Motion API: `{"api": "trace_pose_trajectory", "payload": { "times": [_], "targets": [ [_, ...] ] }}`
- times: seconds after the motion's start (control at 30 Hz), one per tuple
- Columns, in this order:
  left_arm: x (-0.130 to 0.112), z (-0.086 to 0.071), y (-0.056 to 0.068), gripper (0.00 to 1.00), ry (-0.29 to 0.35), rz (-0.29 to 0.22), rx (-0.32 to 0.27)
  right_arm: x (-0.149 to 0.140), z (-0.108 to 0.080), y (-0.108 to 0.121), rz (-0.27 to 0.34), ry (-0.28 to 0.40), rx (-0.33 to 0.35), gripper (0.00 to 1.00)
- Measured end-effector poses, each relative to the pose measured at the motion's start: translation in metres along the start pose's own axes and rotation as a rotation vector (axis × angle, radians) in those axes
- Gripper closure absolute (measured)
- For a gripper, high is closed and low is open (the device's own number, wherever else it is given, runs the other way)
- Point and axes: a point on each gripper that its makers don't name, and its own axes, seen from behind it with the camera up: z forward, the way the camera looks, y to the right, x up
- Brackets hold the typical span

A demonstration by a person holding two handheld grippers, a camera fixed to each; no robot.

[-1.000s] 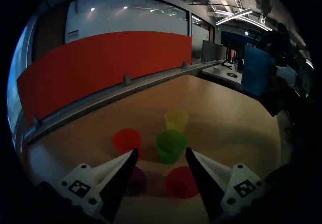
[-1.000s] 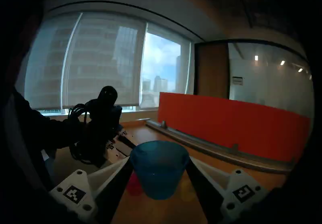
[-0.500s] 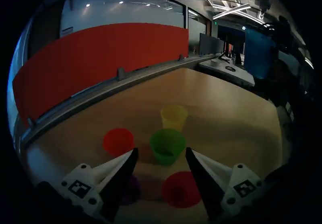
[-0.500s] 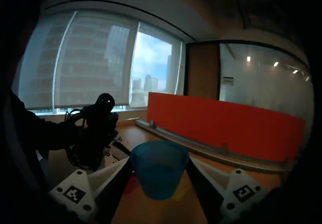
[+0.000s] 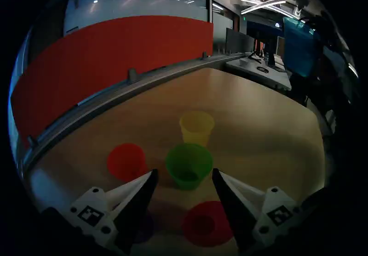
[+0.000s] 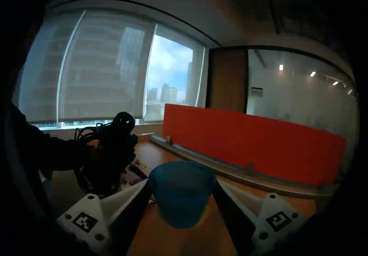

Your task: Pour water

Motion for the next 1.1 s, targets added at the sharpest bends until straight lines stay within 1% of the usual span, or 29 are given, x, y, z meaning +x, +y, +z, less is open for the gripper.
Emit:
{"api": "trace_pose_trajectory", "payload": {
  "times": [0.4, 0.6, 1.1],
  "targets": [
    [-0.006, 0.018, 0.003, 0.13, -0.052, 0.019, -0.003, -0.005, -0.002, 0.006, 0.004, -0.004, -0.006, 0.09],
    [-0.009, 0.024, 0.004, 0.13, -0.073, 0.027, -0.001, -0.007, -0.002, 0.007, 0.003, -0.006, -0.005, 0.09],
    [-0.011, 0.039, 0.003, 0.13, -0.102, 0.039, 0.011, -0.012, -0.002, 0.008, 0.008, -0.012, -0.003, 0.09]
  ]
}}
